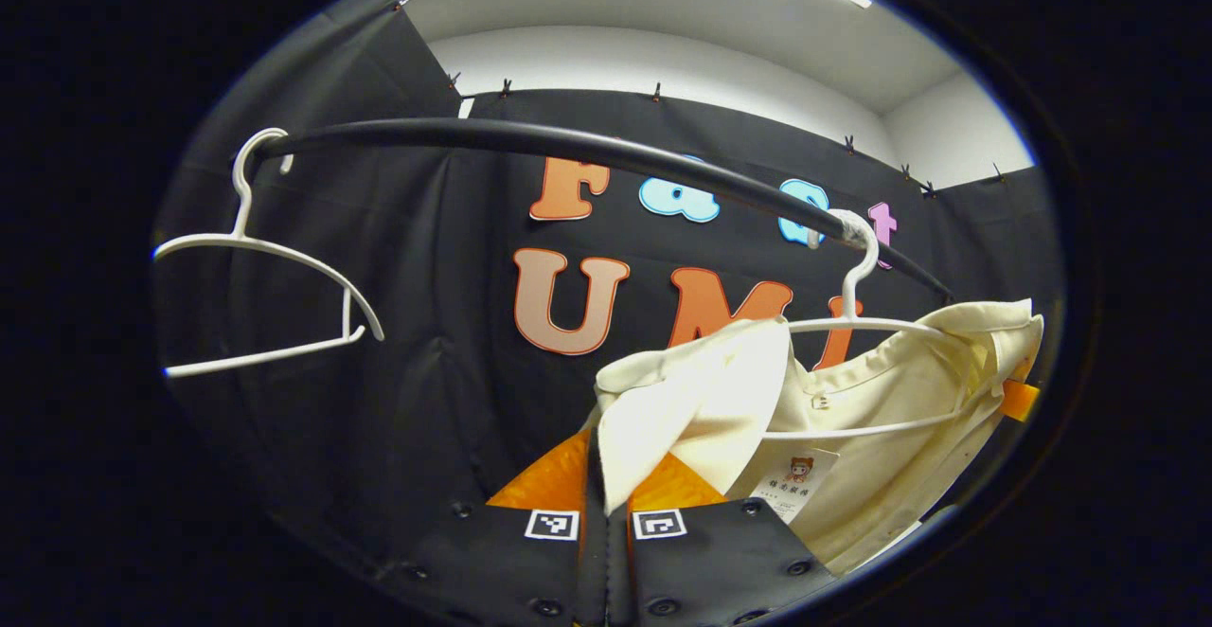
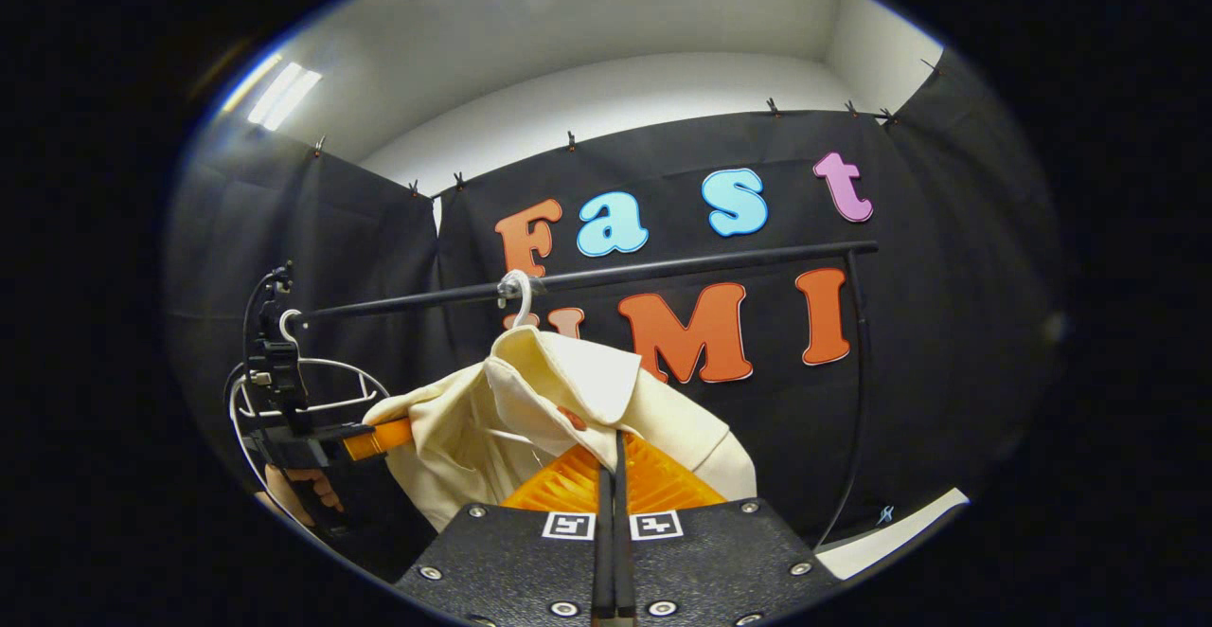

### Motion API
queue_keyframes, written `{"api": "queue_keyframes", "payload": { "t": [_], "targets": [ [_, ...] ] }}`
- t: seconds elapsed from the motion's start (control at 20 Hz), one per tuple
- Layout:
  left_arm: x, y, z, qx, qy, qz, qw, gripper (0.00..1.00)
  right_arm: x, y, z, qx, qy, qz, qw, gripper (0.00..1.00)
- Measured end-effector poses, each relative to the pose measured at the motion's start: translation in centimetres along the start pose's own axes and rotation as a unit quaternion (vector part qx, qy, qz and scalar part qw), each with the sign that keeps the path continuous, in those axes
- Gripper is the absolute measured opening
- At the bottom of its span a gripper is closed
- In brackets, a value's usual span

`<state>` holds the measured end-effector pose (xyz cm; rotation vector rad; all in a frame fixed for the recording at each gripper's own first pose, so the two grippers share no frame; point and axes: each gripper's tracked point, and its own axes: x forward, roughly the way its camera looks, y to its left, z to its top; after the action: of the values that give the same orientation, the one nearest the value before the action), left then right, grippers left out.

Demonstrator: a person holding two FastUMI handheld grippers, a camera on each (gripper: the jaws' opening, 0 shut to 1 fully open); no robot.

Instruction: Grasp the clothes on the hanger with both hands and then place them into the laundry hamper below.

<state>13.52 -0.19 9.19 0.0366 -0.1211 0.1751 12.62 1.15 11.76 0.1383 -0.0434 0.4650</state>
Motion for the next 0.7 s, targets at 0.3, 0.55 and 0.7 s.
{"api": "queue_keyframes", "payload": {
  "t": [0.3,0.55,0.7],
  "targets": [
    [0.5,5.4,4.8,0.032,-0.044,0.032,0.998,0.07,-1.1,-4.3,3.4,-0.014,-0.022,-0.049,0.998,0.00],
    [1.2,9.2,7.6,0.037,-0.072,0.057,0.995,0.07,-1.8,-8.5,6.2,-0.032,-0.039,-0.104,0.993,0.00],
    [0.8,10.9,8.3,0.046,-0.081,0.064,0.994,0.07,-2.3,-10.0,7.5,-0.047,-0.050,-0.128,0.989,0.00]
  ]
}}
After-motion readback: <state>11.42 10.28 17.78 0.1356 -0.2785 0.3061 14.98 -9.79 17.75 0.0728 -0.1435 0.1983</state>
